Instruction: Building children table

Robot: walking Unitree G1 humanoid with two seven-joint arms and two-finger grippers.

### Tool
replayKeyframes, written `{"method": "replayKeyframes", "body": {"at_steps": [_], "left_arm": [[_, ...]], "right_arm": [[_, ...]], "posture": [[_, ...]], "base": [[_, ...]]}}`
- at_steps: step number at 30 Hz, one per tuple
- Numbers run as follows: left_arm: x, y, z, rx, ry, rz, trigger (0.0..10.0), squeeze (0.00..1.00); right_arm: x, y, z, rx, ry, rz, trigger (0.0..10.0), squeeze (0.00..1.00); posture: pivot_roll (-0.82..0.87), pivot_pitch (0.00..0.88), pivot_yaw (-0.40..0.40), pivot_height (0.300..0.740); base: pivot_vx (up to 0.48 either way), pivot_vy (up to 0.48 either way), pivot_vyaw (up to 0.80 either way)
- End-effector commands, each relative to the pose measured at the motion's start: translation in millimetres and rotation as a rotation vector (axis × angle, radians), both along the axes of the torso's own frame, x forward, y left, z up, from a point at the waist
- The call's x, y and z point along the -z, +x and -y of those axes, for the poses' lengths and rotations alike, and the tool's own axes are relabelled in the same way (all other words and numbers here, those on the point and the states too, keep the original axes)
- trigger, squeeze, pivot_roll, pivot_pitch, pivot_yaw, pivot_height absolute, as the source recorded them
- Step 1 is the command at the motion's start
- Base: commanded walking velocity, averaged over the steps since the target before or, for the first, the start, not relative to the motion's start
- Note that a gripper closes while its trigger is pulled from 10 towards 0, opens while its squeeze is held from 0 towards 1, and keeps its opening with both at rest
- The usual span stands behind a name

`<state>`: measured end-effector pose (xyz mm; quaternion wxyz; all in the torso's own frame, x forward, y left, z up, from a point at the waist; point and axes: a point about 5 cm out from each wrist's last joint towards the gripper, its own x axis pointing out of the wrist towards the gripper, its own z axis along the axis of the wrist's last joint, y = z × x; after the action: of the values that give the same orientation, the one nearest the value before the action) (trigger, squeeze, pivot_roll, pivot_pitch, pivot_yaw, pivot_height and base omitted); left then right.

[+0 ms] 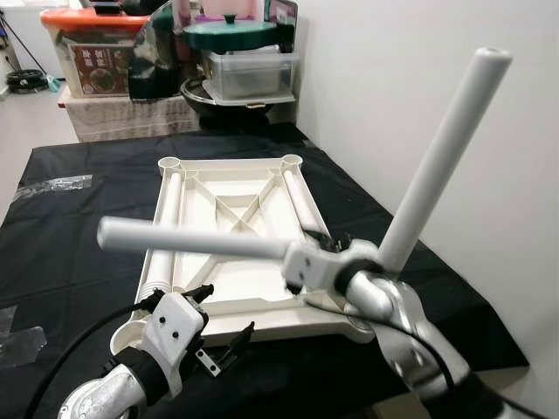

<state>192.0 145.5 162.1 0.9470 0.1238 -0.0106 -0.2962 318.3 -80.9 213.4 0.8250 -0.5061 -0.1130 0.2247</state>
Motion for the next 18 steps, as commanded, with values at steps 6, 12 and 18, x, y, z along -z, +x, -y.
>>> {"method": "replayKeyframes", "body": {"at_steps": [6,12,18], "left_arm": [[-2,-1.1,-4.0,-0.004,0.016,0.006,10.0,0.00],[-10,1.2,-15.7,-0.021,0.020,0.035,10.0,0.00],[-24,2.1,-35.4,0.000,-0.039,0.047,10.0,0.00]], "right_arm": [[-28,11.1,-24.4,-0.071,0.155,0.028,10.0,0.00],[-59,12.8,-49.3,-0.198,0.646,-0.237,10.0,0.00],[-81,10.2,-64.8,-0.369,0.948,-0.497,10.0,0.00]], "posture": [[0.06,0.000,-0.099,0.740],[0.08,0.000,-0.108,0.740],[0.08,0.000,-0.103,0.740]], "base": [[0.000,0.000,0.00],[0.000,0.000,0.00],[0.000,0.000,0.00]]}}
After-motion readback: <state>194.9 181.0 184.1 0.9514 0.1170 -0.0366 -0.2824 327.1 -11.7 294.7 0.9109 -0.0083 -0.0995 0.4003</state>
